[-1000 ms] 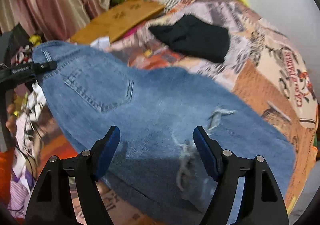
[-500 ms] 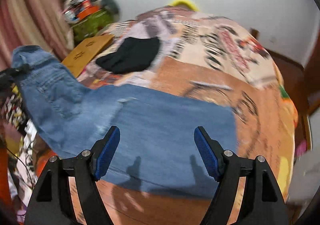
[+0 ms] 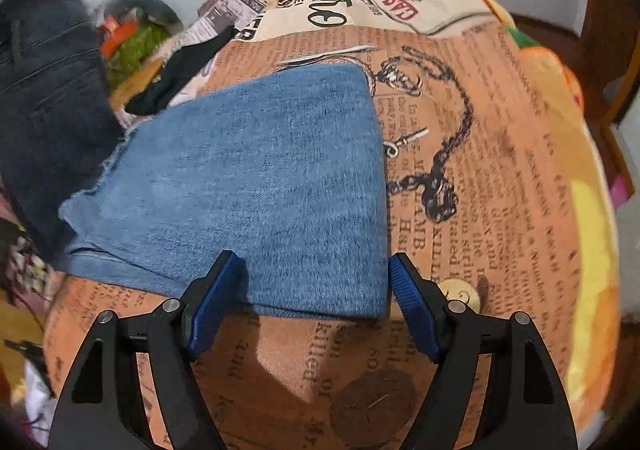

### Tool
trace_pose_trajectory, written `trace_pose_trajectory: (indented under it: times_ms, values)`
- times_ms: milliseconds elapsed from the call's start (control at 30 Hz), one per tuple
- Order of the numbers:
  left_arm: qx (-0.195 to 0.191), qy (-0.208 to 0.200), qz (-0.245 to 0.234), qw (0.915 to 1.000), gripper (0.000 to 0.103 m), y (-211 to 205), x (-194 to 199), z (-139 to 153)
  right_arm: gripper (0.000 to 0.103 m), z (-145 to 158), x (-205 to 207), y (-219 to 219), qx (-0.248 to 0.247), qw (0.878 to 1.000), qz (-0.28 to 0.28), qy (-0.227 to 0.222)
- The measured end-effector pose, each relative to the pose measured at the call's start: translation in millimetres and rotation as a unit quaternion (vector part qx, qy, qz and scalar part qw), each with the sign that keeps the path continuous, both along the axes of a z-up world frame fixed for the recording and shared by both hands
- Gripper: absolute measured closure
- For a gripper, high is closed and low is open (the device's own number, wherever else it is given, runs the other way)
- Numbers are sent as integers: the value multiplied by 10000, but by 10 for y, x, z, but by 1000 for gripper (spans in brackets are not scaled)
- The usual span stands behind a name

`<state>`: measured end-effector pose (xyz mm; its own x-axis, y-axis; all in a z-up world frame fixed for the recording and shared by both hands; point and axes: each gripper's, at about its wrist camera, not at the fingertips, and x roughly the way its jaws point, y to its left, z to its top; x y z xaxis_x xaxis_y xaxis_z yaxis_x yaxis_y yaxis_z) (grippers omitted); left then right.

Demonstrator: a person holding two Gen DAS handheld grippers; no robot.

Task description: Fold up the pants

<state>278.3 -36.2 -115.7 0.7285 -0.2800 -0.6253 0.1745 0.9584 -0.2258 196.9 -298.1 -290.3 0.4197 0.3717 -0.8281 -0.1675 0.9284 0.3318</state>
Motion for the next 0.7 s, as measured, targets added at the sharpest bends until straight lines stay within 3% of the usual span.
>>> trace_pose_trajectory:
  times_ms: [167, 333, 533, 700]
  values:
    - [45, 25, -556, 9984, 81, -597, 84, 11, 29, 6, -57, 13, -8, 10000, -1, -86]
    - [226, 143, -1013, 9945, 81, -1188, 95, -203, 29, -20, -50, 5, 67, 9999, -25, -76]
    - [454, 640, -1682, 9826, 81, -1740, 18, -604, 29, -19, -72, 10, 98, 9999, -31, -72]
    - [493, 1204, -2001, 9711, 81, -1877, -17, -1007, 29, 16, -118, -64, 166, 9998, -109, -8]
